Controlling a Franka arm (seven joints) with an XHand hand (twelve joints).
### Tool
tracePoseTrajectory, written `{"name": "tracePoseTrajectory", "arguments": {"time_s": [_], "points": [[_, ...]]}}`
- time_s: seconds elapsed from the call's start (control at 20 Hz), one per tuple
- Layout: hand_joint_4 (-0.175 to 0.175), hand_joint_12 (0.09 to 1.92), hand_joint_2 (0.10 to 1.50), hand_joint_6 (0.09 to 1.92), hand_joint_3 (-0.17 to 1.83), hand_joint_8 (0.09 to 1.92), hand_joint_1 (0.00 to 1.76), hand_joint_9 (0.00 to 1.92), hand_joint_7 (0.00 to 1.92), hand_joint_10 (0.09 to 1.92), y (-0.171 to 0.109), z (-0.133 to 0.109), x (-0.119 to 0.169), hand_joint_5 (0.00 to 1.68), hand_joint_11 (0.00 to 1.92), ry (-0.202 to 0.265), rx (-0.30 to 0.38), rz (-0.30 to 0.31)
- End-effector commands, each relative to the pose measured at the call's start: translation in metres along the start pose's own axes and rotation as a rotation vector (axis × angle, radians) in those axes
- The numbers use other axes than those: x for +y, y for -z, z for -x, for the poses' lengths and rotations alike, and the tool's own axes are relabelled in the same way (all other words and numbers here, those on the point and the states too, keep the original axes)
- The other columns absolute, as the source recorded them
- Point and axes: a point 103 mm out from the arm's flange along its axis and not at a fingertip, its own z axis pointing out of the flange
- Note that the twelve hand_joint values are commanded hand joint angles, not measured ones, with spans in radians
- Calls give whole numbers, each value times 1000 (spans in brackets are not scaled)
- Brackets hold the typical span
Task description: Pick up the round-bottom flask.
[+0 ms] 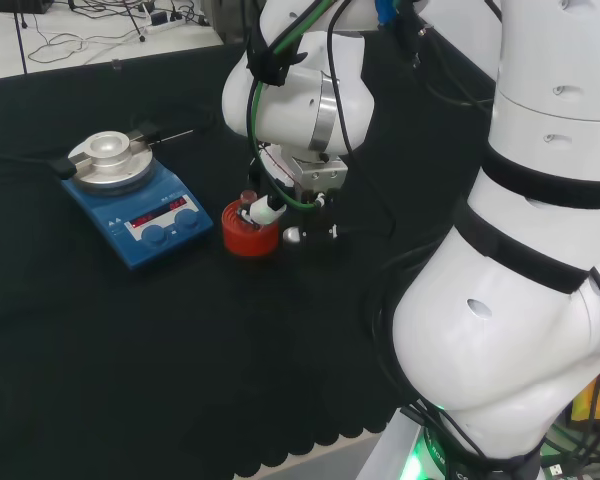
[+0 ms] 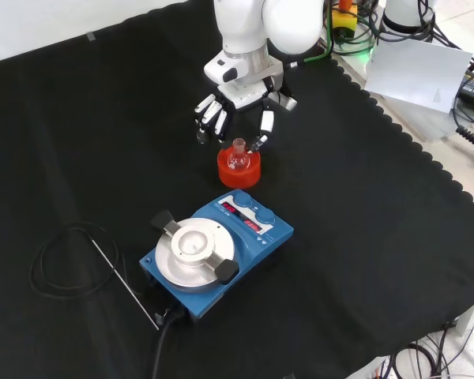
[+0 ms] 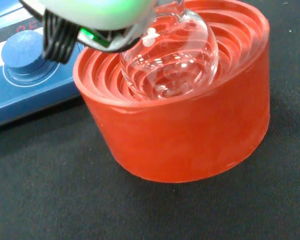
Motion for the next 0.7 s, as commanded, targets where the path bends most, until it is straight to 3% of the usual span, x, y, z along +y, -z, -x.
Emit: {"name": "tracePoseTrajectory", "arguments": {"time_s": [0.05,0.1,0.15,0.45,0.7], "points": [[125,1345,729,811,558,706,1069,665,442,633,3,-2,1,1128,329,-12,7,42],[151,1333,714,828,607,698,1082,693,465,620,4,-3,1,1153,356,-9,2,47],[152,1322,689,859,670,691,1092,724,487,607,6,-4,2,1162,384,-6,1,50],[112,1309,623,942,824,675,1114,789,528,575,15,-8,4,1167,442,-3,4,43],[83,1308,606,947,854,675,1123,794,531,572,42,-15,9,1173,446,-7,-9,7]]}}
